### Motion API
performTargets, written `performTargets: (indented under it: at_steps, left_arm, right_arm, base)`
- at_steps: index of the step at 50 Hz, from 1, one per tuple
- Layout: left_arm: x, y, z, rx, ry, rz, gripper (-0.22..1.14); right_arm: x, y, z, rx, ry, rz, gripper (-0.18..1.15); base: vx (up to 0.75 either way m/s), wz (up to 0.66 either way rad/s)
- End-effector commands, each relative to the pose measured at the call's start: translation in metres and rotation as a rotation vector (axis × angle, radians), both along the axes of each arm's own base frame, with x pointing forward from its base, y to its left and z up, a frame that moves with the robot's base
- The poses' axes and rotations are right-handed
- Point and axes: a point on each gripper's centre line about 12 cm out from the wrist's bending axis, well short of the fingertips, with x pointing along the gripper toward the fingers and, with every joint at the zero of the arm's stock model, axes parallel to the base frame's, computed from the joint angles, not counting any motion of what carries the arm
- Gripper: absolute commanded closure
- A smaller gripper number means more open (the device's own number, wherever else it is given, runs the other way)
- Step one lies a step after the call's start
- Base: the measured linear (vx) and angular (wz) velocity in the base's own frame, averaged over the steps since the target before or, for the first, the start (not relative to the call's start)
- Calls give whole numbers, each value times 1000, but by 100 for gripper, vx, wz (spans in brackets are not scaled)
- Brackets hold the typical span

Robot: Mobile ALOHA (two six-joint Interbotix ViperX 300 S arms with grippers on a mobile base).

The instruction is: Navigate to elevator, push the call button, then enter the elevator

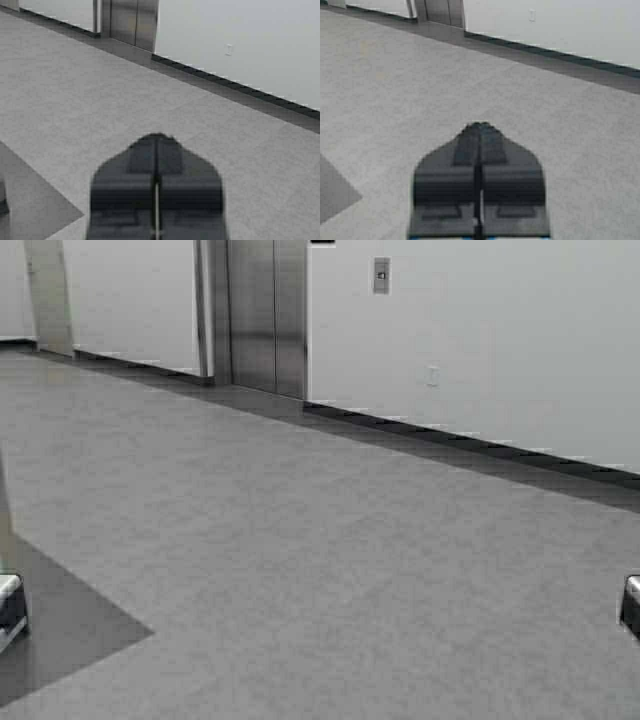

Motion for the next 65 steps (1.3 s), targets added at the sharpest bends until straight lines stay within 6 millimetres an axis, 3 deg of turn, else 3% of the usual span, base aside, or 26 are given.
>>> performTargets:
  at_steps: [1,29,36,51,59,65]
  left_arm:
    - [4,1,7,1,-15,2,89]
    - [4,0,1,0,2,0,89]
    - [4,0,9,0,-23,1,89]
    - [6,0,2,-5,3,1,89]
    - [6,0,7,-5,-12,0,89]
    - [2,0,8,-5,-23,0,89]
  right_arm:
    - [1,0,8,-3,-26,2,92]
    - [4,0,4,-4,-6,2,92]
    - [3,0,5,-4,-14,0,92]
    - [3,0,1,-6,-3,2,92]
    - [5,0,11,-6,-28,2,92]
    - [3,0,6,-6,-17,2,92]
  base:
    - [83,-10]
    - [81,-15]
    - [79,-1]
    - [80,4]
    - [79,-1]
    - [79,-9]
